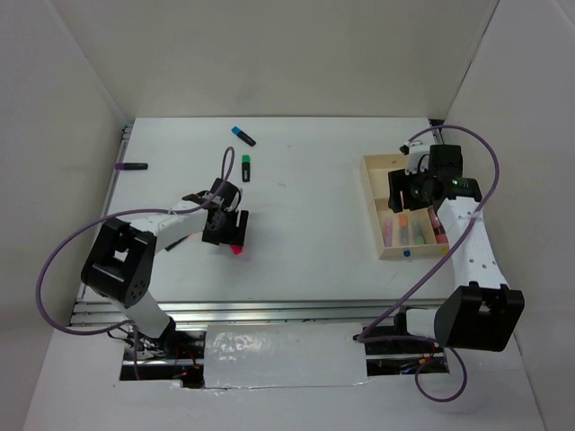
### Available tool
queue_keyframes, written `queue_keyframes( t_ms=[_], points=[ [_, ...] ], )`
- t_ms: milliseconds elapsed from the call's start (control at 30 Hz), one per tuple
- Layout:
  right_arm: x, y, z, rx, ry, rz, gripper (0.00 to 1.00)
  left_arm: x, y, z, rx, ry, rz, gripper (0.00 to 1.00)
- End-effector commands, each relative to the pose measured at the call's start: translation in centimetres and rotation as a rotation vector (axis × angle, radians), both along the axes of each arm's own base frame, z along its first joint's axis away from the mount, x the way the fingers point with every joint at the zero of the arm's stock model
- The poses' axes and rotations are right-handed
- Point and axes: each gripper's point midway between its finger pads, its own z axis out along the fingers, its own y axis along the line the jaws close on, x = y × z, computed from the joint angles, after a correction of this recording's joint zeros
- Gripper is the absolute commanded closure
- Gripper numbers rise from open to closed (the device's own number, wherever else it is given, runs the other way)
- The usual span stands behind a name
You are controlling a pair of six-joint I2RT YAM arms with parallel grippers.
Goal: Sort the stationery into containers
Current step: Grab a piece of stationery with the left arm
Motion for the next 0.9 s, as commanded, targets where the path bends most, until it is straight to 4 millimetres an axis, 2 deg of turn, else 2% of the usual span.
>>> queue_keyframes(
  t_ms=[0, 133, 233, 333, 367, 400, 433, 467, 500, 533, 600, 633, 700, 733, 800, 833, 867],
  points=[
    [-0.4, 1.7, 2.0, 0.050, -0.028, 0.037, 0.31, 1.4, -1.5, -0.1, -0.044, -0.009, 0.020, 0.19],
    [-0.7, 3.1, 2.7, 0.094, -0.044, 0.089, 0.31, 2.0, -1.8, -0.8, -0.038, 0.005, 0.012, 0.26],
    [-1.1, 4.8, 3.3, 0.153, -0.054, 0.147, 0.31, 2.3, -2.0, -1.2, -0.042, 0.014, -0.001, 0.38],
    [-1.5, 6.8, 4.1, 0.222, -0.069, 0.196, 0.32, 2.5, -2.7, -1.2, -0.075, 0.015, -0.033, 0.60],
    [-1.6, 7.5, 4.3, 0.257, -0.076, 0.202, 0.32, 2.4, -3.1, -0.9, -0.095, 0.015, -0.053, 0.75],
    [-1.7, 8.2, 4.5, 0.285, -0.078, 0.218, 0.32, 2.5, -3.3, -0.8, -0.105, 0.014, -0.063, 0.80],
    [-1.8, 9.4, 4.6, 0.329, -0.084, 0.251, 0.32, 2.7, -3.7, -0.3, -0.124, 0.003, -0.075, 0.87],
    [-2.0, 10.2, 4.8, 0.371, -0.077, 0.249, 0.32, 2.8, -4.1, 0.4, -0.157, 0.001, -0.091, 0.98],
    [-2.0, 10.6, 4.9, 0.397, -0.078, 0.254, 0.32, 2.8, -4.6, 0.9, -0.183, -0.004, -0.105, 0.99],
    [-2.4, 12.3, 5.1, 0.430, -0.070, 0.293, 0.32, 3.3, -5.3, 2.2, -0.223, -0.028, -0.126, 1.00],
    [-2.8, 14.1, 5.6, 0.520, -0.049, 0.314, 0.32, 3.5, -7.6, 6.1, -0.349, -0.097, -0.198, 1.00],
    [-2.8, 15.8, 6.5, 0.579, -0.072, 0.367, 0.32, 3.8, -8.9, 9.5, -0.418, -0.189, -0.226, 1.00],
    [-3.1, 17.6, 7.5, 0.675, -0.050, 0.371, 0.31, 3.5, -10.5, 13.0, -0.513, -0.269, -0.271, 1.00],
    [-2.7, 18.5, 7.9, 0.706, -0.063, 0.391, 0.31, 3.2, -11.1, 15.7, -0.549, -0.340, -0.289, 0.99],
    [-3.4, 20.7, 8.6, 0.788, -0.002, 0.414, 0.30, 2.6, -12.9, 18.6, -0.595, -0.425, -0.332, 0.99],
    [-2.8, 21.4, 8.4, 0.811, 0.022, 0.414, 0.30, 2.3, -13.3, 20.0, -0.607, -0.459, -0.347, 0.99],
    [-3.1, 22.4, 8.5, 0.833, 0.053, 0.429, 0.30, 1.5, -14.3, 20.6, -0.617, -0.463, -0.371, 0.99]
  ],
)
